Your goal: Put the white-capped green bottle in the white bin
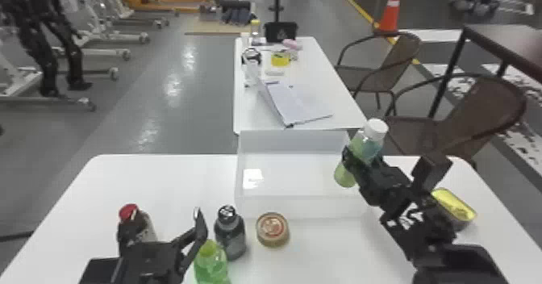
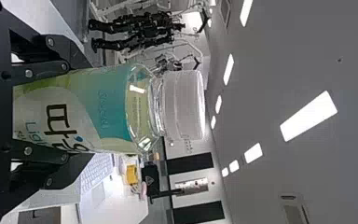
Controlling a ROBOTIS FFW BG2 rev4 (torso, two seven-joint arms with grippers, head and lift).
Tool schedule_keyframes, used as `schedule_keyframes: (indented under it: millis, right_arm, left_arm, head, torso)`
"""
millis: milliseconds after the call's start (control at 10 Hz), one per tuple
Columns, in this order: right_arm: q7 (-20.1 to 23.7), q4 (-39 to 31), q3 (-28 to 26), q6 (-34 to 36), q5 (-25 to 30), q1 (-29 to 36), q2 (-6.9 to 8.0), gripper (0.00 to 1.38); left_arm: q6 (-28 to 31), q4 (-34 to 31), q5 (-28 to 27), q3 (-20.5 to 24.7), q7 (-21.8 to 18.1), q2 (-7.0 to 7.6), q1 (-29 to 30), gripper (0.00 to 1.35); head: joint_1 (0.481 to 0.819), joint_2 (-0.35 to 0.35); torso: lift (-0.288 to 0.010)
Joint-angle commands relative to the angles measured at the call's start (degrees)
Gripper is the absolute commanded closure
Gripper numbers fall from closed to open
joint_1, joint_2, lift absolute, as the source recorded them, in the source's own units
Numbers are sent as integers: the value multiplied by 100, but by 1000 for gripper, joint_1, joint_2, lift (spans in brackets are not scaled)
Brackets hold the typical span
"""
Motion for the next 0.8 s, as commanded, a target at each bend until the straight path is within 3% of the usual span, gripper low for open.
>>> schedule_keyframes:
  millis: [0, 100, 700]
  right_arm:
    - [279, 367, -6, -2, -36, -160, 2, 783]
    - [499, 551, -15, -37, -9, -266, 2, 782]
    - [613, 1096, -15, -204, 114, -679, -42, 783]
  left_arm:
    - [-20, 11, 15, -7, 0, -15, -9, 111]
    - [-28, 11, 24, -7, 0, -15, -9, 111]
    - [-99, 73, 86, -7, 0, -15, -9, 111]
  head:
    - [549, 0]
    - [549, 0]
    - [549, 0]
  torso:
    - [-100]
    - [-100]
    - [-100]
